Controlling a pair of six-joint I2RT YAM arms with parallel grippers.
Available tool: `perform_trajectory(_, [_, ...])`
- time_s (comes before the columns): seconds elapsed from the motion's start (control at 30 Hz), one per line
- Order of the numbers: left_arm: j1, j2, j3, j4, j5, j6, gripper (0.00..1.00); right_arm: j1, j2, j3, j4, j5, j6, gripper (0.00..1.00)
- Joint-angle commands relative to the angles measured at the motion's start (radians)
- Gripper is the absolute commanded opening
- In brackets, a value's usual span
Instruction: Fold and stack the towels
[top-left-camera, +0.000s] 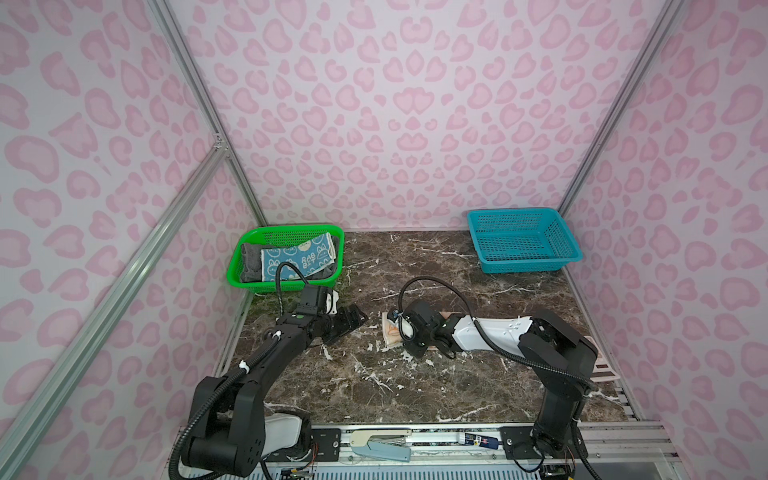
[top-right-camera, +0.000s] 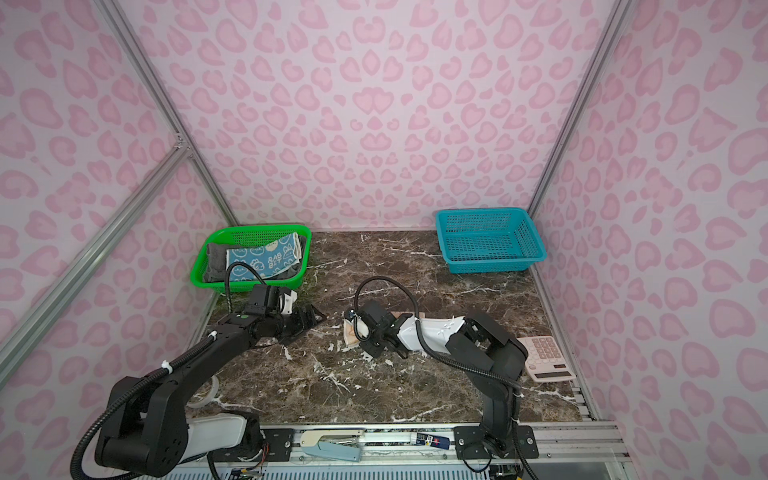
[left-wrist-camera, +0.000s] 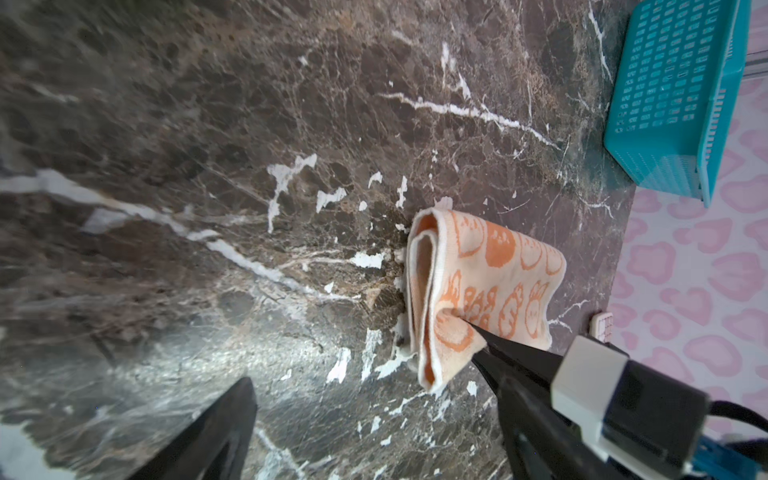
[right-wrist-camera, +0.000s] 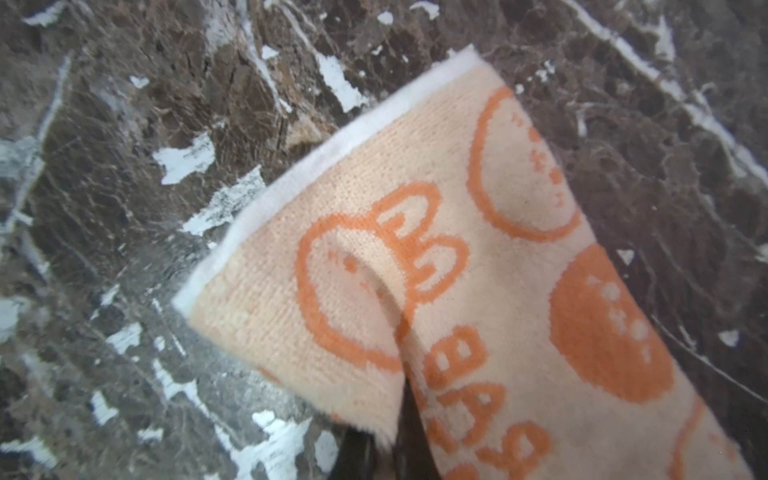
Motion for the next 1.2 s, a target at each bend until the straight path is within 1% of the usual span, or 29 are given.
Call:
perform_trajectory(0.0, [-0.014,0.023,-0.023,0.146,0.077,-0.091,0.92,-0.009,-0.021,-0.023,0.099,-0.097,0.030,0.00])
perform_trajectory(0.13, [-0.046,0.066,-0.032,0.242,0.121,-0.149,0.92,-0.028,-0.040,-0.050,0.161,-0.156,0.052,0.00])
perform_trajectory(0.27, [-0.084,0.135,-0.034,0.347,0.152,-0.217,0.92,-0.035,-0.050,-0.068,0.194,-0.161,0.060,0.00])
perform_trajectory(0.4, [-0.134,0.211,-0.020,0.391,0.158,-0.252,0.91,-0.040,-0.062,-0.085,0.218,-0.158,0.070,0.00])
perform_trajectory(0.53, [-0.178,0.279,-0.041,0.490,0.163,-0.346,0.89,-0.044,-0.071,-0.096,0.239,-0.166,0.078,0.00])
perform_trajectory(0.6, [-0.199,0.310,-0.036,0.539,0.160,-0.372,0.87,-0.044,-0.072,-0.098,0.243,-0.166,0.078,0.00])
perform_trajectory(0.67, [-0.212,0.336,-0.024,0.544,0.151,-0.382,0.80,-0.044,-0.070,-0.099,0.246,-0.169,0.078,0.00])
perform_trajectory(0.77, [-0.217,0.364,-0.013,0.557,0.141,-0.398,0.65,-0.044,-0.076,-0.113,0.258,-0.176,0.079,0.00])
perform_trajectory(0.9, [-0.217,0.393,0.020,0.549,0.130,-0.384,0.46,-0.044,-0.094,-0.140,0.279,-0.177,0.077,0.00])
perform_trajectory(0.93, [-0.217,0.402,0.031,0.544,0.131,-0.378,0.40,-0.044,-0.098,-0.145,0.280,-0.174,0.075,0.00])
perform_trajectory(0.97, [-0.216,0.409,0.039,0.539,0.132,-0.371,0.32,-0.044,-0.102,-0.146,0.280,-0.171,0.076,0.00])
perform_trajectory(1.0, [-0.215,0.415,0.050,0.532,0.130,-0.362,0.24,-0.044,-0.107,-0.150,0.280,-0.167,0.077,0.02])
perform_trajectory(1.03, [-0.215,0.419,0.058,0.526,0.131,-0.357,0.14,-0.044,-0.110,-0.152,0.281,-0.161,0.077,0.06])
perform_trajectory(1.07, [-0.215,0.422,0.070,0.517,0.132,-0.349,0.04,-0.043,-0.120,-0.160,0.284,-0.151,0.080,0.12])
perform_trajectory(1.1, [-0.216,0.424,0.081,0.507,0.135,-0.337,0.04,-0.041,-0.133,-0.168,0.291,-0.124,0.085,0.24])
perform_trajectory(1.13, [-0.216,0.422,0.095,0.504,0.139,-0.324,0.04,-0.035,-0.149,-0.179,0.298,-0.088,0.089,0.33])
perform_trajectory(1.17, [-0.216,0.419,0.113,0.465,0.142,-0.305,0.04,-0.025,-0.174,-0.199,0.316,-0.044,0.089,0.41])
